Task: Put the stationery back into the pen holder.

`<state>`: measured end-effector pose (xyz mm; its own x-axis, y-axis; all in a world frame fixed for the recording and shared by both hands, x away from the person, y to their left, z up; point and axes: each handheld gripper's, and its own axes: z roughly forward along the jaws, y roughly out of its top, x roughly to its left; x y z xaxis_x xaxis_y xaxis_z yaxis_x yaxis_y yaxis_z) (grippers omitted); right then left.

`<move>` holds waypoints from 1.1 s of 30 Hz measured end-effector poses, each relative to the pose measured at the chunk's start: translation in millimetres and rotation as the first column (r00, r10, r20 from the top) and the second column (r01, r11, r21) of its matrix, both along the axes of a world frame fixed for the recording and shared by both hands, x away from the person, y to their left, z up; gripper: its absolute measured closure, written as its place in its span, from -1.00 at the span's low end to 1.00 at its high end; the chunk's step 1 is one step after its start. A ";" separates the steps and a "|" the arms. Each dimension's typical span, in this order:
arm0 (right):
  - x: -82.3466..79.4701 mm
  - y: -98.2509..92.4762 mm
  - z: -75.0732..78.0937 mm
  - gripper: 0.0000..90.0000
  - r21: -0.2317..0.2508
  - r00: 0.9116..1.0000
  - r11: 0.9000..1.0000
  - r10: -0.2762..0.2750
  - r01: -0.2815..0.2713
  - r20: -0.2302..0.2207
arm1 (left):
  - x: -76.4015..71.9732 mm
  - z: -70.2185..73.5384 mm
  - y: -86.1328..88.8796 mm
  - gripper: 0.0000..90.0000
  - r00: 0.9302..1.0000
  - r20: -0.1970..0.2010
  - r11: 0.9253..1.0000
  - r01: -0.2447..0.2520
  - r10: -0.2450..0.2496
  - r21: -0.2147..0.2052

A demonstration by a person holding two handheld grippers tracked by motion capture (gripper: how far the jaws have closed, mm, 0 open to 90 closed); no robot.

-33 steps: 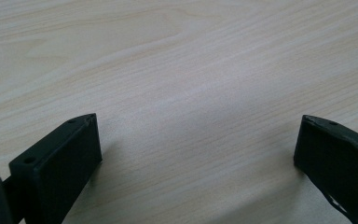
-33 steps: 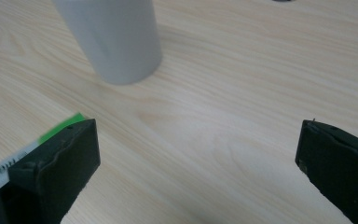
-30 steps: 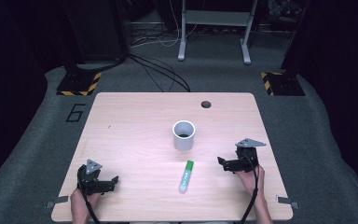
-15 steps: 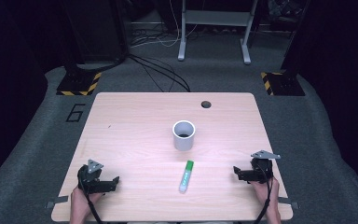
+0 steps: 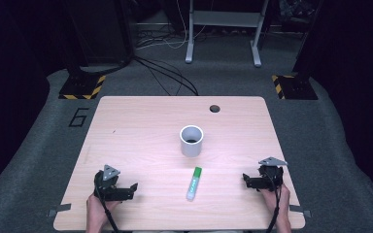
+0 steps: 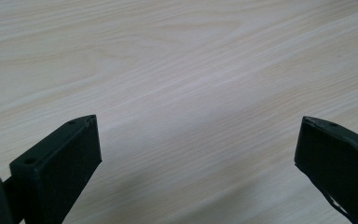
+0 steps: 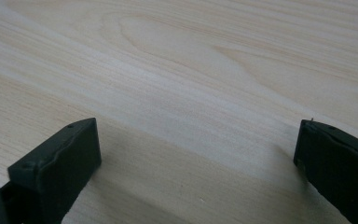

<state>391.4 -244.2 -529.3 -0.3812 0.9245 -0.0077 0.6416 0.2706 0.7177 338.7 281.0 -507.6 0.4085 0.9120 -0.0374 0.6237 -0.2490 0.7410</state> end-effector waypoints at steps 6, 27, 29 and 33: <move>0.0 0.0 -0.1 -1.00 0.000 1.000 1.000 0.002 -0.002 0.001 | 0.5 5.3 -22.4 -0.96 0.999 0.004 0.999 0.033 -0.033 -0.024; 0.3 0.3 -0.1 -1.00 0.009 1.000 1.000 -0.004 0.004 -0.001 | 8.7 16.8 -83.8 -0.93 0.989 -0.014 0.988 0.147 -0.148 -0.046; 0.4 0.3 -0.1 -1.00 0.009 1.000 1.000 -0.003 0.003 -0.002 | 10.1 17.3 -89.1 -0.93 0.988 -0.013 0.987 0.153 -0.154 -0.046; 0.6 0.3 -0.1 -1.00 0.009 1.000 1.000 -0.002 0.002 -0.002 | 12.6 19.2 -99.0 -0.93 0.985 -0.008 0.985 0.169 -0.170 -0.044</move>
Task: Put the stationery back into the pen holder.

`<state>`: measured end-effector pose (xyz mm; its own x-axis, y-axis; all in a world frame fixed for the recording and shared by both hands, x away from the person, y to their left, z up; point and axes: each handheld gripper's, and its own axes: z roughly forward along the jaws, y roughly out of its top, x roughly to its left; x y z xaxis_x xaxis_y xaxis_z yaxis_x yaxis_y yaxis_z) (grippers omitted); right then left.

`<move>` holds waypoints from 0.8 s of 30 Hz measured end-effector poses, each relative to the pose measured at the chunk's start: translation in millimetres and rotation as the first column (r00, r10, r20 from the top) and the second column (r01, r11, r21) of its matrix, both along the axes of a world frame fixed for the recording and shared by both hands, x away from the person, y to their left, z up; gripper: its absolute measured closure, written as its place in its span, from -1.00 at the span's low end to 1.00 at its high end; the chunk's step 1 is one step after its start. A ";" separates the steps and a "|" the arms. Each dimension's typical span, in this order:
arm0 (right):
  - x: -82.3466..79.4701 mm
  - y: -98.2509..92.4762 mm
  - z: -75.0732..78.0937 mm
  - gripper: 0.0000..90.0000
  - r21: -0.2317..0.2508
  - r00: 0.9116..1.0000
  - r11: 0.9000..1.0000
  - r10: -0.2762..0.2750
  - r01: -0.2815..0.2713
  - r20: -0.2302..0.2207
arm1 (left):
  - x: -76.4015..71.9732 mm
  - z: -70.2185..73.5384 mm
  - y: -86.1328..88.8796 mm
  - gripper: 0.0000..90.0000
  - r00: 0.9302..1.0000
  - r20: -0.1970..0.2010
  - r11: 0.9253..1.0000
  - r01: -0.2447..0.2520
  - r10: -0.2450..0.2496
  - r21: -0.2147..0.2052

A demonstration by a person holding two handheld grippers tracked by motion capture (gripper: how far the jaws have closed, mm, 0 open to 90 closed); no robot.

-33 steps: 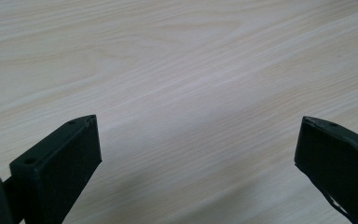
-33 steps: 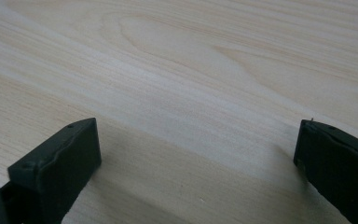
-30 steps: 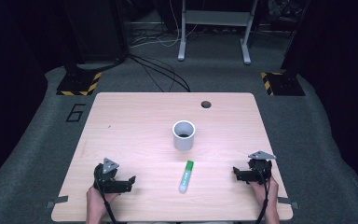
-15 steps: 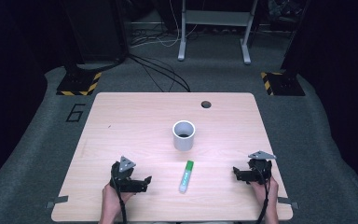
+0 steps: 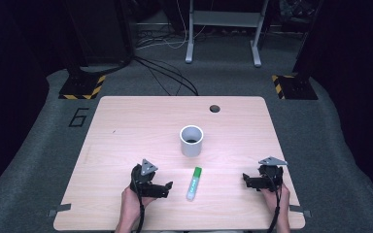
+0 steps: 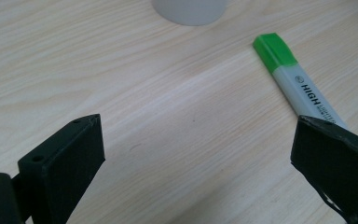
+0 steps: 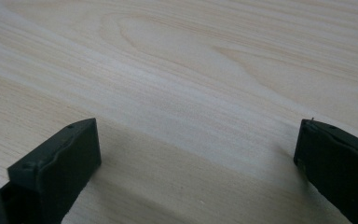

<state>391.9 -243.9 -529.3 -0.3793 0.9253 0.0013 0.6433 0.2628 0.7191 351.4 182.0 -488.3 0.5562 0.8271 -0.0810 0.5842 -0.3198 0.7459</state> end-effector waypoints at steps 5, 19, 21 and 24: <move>0.4 0.0 -0.2 -1.00 0.001 1.000 1.000 0.002 -0.002 0.003 | 3.5 0.9 -12.0 -0.93 1.000 -0.003 1.000 0.025 -0.025 -0.007; 0.4 -0.4 -0.1 -1.00 -0.003 1.000 1.000 0.005 -0.005 0.003 | 13.2 -1.7 -44.0 -0.92 0.997 -0.030 0.997 0.075 -0.076 -0.012; 0.4 -0.3 -0.2 -1.00 -0.002 1.000 1.000 0.005 -0.005 0.003 | 14.6 -2.2 -47.4 -0.92 0.995 -0.037 0.996 0.089 -0.090 -0.014; 0.4 -0.3 -0.2 -1.00 -0.001 1.000 1.000 0.004 -0.004 0.003 | 16.4 -3.0 -53.5 -0.90 0.994 -0.043 0.995 0.102 -0.103 -0.018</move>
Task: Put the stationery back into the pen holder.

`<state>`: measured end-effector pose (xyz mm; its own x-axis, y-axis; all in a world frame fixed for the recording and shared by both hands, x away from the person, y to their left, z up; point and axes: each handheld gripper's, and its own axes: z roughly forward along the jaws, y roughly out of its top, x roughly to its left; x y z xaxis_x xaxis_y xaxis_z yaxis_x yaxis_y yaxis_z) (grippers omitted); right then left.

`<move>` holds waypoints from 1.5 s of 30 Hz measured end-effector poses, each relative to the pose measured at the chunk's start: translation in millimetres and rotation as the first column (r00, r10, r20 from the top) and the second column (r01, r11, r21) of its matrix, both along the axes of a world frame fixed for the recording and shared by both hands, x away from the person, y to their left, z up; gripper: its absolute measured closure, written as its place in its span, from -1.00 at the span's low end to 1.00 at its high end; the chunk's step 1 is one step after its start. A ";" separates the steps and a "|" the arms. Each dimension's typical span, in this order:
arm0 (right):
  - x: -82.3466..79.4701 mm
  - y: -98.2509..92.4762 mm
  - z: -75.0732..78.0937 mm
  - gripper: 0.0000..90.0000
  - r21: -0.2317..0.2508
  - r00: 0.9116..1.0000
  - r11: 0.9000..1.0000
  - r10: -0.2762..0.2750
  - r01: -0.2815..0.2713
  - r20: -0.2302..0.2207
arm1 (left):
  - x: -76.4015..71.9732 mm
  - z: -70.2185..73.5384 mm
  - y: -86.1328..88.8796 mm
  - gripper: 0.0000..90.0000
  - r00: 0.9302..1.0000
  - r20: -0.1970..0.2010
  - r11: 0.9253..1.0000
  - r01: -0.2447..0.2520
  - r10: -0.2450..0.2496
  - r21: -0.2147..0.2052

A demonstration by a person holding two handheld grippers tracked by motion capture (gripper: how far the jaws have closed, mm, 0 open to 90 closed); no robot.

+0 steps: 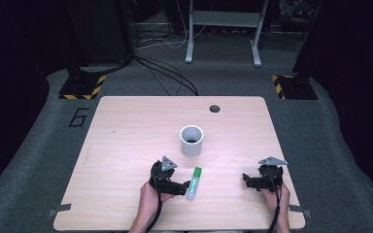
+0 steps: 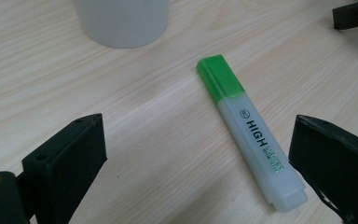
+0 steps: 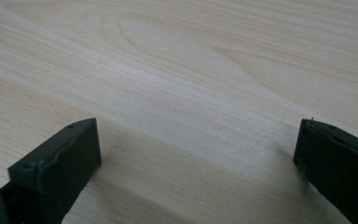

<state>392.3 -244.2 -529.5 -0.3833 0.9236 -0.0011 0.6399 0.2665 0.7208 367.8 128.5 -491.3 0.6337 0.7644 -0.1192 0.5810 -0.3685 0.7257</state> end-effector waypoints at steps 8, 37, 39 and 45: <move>0.0 0.0 0.0 -1.00 0.001 1.000 1.000 0.000 0.000 0.000 | 6.2 -3.0 -22.0 -0.85 0.999 -0.015 0.999 0.034 -0.034 0.007; -0.3 -0.2 0.2 -0.98 0.002 1.000 1.000 -0.005 0.005 0.002 | 27.6 -14.3 -64.7 -0.04 0.999 -0.030 0.989 0.034 -0.030 0.142; -0.3 -0.2 0.2 -0.97 0.002 1.000 1.000 -0.005 0.005 0.002 | 27.6 -14.5 -65.3 0.03 0.999 -0.033 0.987 0.045 -0.041 0.151; -0.4 -0.1 0.3 -0.97 0.003 1.000 1.000 -0.007 0.007 0.002 | 27.1 -15.2 -66.0 0.26 0.998 -0.040 0.985 0.058 -0.053 0.163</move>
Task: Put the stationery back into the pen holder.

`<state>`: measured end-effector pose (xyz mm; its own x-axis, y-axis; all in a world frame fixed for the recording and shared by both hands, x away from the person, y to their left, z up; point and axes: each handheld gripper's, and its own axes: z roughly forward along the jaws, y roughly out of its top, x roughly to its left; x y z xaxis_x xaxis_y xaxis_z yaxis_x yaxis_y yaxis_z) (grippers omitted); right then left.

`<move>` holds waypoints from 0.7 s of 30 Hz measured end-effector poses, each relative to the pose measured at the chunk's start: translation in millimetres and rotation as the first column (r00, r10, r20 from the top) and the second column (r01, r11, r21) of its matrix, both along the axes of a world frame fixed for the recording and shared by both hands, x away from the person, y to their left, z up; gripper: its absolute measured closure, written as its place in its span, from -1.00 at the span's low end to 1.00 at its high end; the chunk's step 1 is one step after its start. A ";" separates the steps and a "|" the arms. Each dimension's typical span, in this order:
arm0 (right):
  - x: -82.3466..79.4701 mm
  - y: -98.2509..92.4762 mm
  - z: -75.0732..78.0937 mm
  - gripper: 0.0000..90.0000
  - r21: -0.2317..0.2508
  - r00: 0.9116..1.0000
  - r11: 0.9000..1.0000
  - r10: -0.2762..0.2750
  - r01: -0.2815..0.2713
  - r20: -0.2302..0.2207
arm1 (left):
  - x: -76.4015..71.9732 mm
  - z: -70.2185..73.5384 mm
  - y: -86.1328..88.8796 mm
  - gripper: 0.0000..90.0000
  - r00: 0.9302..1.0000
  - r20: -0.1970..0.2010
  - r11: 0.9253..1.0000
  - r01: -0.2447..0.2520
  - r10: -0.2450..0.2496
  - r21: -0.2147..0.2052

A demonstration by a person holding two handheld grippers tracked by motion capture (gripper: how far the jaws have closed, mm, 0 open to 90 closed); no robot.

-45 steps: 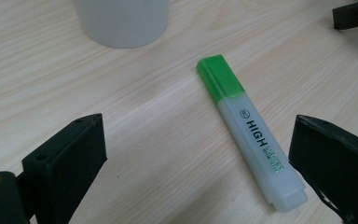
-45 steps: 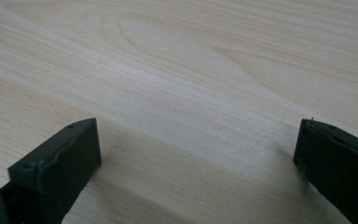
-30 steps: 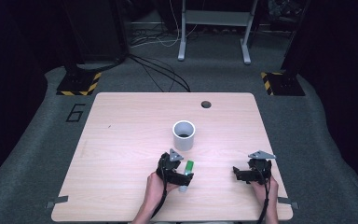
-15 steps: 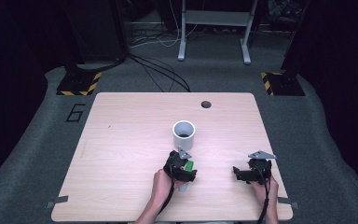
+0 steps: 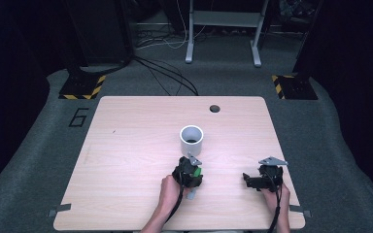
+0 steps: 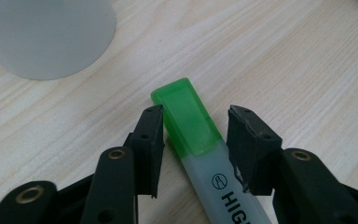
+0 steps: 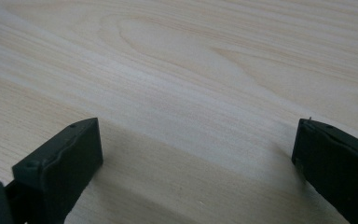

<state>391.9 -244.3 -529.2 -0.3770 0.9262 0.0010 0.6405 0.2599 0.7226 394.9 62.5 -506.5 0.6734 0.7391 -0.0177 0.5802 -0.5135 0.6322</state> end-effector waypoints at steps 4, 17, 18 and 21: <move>0.0 0.0 0.0 -0.97 0.001 1.000 1.000 0.001 -0.001 0.002 | 0.9 -0.5 1.8 0.33 1.000 -0.005 1.000 0.002 -0.002 0.011; 0.1 0.1 -0.1 -0.96 0.000 1.000 1.000 0.004 -0.004 0.004 | 1.8 0.9 4.2 0.48 1.000 0.001 0.999 0.025 -0.025 0.042; 0.1 0.1 -0.1 -0.96 0.000 1.000 1.000 0.004 -0.004 0.004 | 1.6 0.5 4.4 0.49 1.000 0.009 0.999 0.025 -0.026 0.042; 0.1 0.0 -0.1 -0.96 0.000 1.000 1.000 0.005 -0.005 0.005 | 0.8 -0.8 5.4 0.49 0.999 0.036 0.998 0.038 -0.039 0.041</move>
